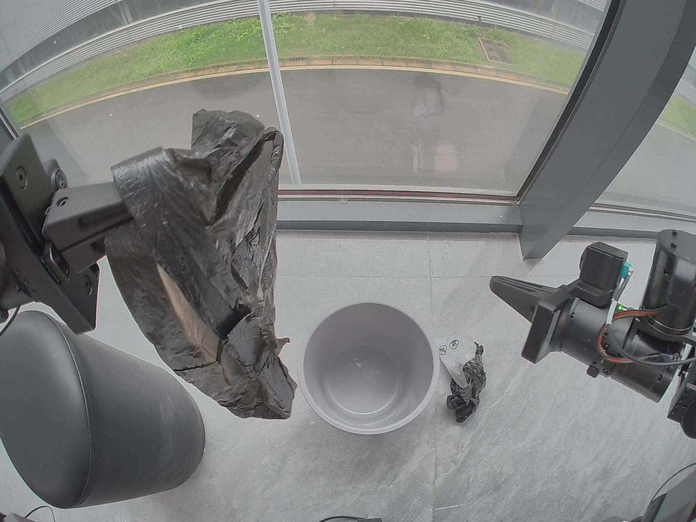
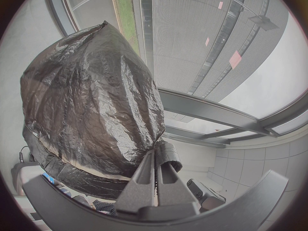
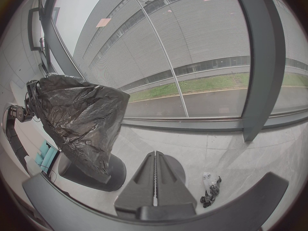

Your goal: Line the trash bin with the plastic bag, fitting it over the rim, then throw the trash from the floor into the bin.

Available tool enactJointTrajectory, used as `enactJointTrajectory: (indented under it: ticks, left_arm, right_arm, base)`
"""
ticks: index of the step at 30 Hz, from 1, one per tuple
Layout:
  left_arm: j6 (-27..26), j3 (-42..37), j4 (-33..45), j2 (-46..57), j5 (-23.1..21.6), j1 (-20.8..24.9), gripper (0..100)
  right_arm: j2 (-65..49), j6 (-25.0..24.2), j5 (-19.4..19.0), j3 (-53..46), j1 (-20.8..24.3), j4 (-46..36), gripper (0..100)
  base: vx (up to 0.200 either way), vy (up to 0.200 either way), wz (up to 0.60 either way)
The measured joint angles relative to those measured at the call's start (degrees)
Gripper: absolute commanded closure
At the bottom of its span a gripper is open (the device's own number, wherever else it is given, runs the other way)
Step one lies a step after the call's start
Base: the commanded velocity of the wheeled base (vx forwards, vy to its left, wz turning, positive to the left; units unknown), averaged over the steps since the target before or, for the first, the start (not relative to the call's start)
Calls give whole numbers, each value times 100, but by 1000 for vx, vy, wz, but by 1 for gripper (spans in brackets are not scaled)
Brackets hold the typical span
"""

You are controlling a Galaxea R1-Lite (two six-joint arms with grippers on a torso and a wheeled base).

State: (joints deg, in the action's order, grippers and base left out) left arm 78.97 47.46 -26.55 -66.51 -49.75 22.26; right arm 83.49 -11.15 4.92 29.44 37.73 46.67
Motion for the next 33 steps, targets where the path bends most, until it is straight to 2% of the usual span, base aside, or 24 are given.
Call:
enactJointTrajectory:
  ticks: [4,15,19,20,24,33]
  left_arm:
    - [-4,190,-144,-236,7,74,100]
    - [18,625,-405,-702,13,111,100]
    - [18,734,-410,-811,18,111,100]
    - [21,758,-412,-831,18,106,100]
    - [21,891,-412,-923,18,111,100]
    - [18,1092,-412,-1122,22,117,100]
  right_arm:
    - [388,71,293,377,306,2,100]
    - [1157,440,424,895,1039,-24,100]
    - [1281,530,867,969,1293,-49,100]
    - [1303,561,933,973,1356,-50,0]
    - [1419,749,1001,973,1543,-30,0]
    - [1802,783,1023,1141,1814,-2,0]
  base:
    - [0,0,0]
    - [0,0,0]
    - [0,0,0]
    - [0,0,0]
    - [0,0,0]
    - [0,0,0]
